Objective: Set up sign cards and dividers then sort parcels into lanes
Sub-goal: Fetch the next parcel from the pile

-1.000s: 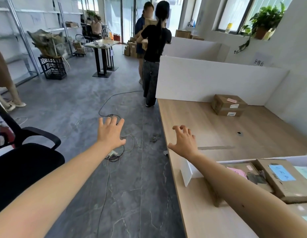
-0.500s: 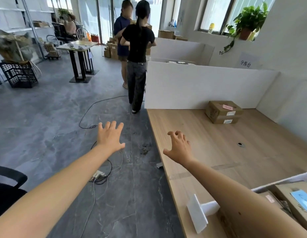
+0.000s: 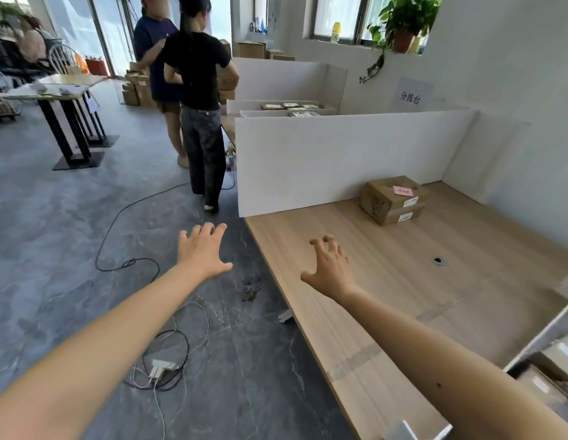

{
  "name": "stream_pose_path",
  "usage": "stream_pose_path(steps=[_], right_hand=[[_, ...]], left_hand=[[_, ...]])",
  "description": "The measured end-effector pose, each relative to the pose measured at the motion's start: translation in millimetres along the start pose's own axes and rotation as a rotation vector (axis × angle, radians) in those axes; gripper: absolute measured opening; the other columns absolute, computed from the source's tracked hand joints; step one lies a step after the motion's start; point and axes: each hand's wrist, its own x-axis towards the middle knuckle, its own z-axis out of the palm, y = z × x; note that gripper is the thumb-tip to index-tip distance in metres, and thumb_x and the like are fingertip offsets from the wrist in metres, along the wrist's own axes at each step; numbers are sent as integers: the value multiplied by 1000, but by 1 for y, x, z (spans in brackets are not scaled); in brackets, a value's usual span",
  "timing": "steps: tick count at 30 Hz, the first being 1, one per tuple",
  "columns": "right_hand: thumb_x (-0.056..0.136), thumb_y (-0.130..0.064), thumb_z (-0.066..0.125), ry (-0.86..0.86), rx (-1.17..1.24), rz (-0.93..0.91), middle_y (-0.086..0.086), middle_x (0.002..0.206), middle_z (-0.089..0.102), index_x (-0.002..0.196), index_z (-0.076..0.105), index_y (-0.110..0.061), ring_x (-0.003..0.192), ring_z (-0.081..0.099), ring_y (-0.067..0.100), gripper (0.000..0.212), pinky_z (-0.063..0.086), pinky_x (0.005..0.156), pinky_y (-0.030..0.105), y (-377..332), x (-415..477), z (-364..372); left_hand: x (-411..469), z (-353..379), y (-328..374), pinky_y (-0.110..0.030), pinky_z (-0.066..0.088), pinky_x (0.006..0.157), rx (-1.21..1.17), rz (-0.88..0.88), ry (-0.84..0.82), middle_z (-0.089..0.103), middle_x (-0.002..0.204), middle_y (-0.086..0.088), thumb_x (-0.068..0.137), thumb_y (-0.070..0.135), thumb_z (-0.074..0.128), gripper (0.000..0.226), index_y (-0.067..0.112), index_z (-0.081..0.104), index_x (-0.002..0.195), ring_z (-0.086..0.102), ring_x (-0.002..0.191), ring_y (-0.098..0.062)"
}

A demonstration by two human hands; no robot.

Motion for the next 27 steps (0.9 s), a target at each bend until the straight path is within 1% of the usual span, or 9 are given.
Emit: stream_pose_path(steps=[4, 7, 13, 20, 23, 27], right_hand=[[80, -37, 64, 8, -8, 42, 10, 149, 23, 143, 32, -19, 132, 31, 34, 74, 32, 107, 43, 15, 29, 1], [80, -37, 64, 22, -12, 51, 10, 149, 25, 143, 32, -17, 132, 33, 34, 73, 34, 107, 43, 28, 57, 6], [80, -39, 64, 36, -23, 90, 8, 147, 27, 143, 32, -20, 130, 35, 32, 73, 36, 102, 41, 54, 120, 13], [83, -41, 60, 62, -3, 163, 8, 143, 32, 139, 35, -20, 125, 40, 31, 65, 38, 96, 40, 98, 173, 12], [82, -43, 60, 57, -62, 167, 9, 144, 30, 139, 34, -20, 124, 40, 32, 66, 37, 96, 41, 121, 189, 6], [83, -45, 55, 38, -180, 136, 12, 147, 27, 140, 33, -18, 128, 36, 34, 67, 33, 102, 44, 146, 203, 2]], left_hand=[[38, 12, 11, -40, 31, 104, 11, 62, 28, 34, 144, 0, 72, 64, 61, 93, 26, 20, 146, 35, 131, -21], [68, 23, 20, -39, 31, 104, 30, 92, 31, 33, 144, 0, 74, 64, 59, 92, 25, 19, 147, 34, 131, -20], [134, 38, 43, -38, 30, 103, 60, 140, 25, 33, 144, 0, 74, 62, 59, 90, 25, 20, 145, 35, 130, -20], [205, 51, 91, -38, 29, 103, 34, 216, -15, 30, 147, 0, 75, 58, 59, 88, 26, 19, 146, 33, 132, -19], [226, 57, 117, -39, 29, 104, 44, 258, -19, 30, 147, 1, 75, 58, 59, 87, 26, 20, 146, 34, 131, -19], [253, 62, 152, -38, 28, 106, 26, 300, -25, 29, 147, 2, 75, 57, 59, 88, 27, 19, 147, 33, 132, -18]])
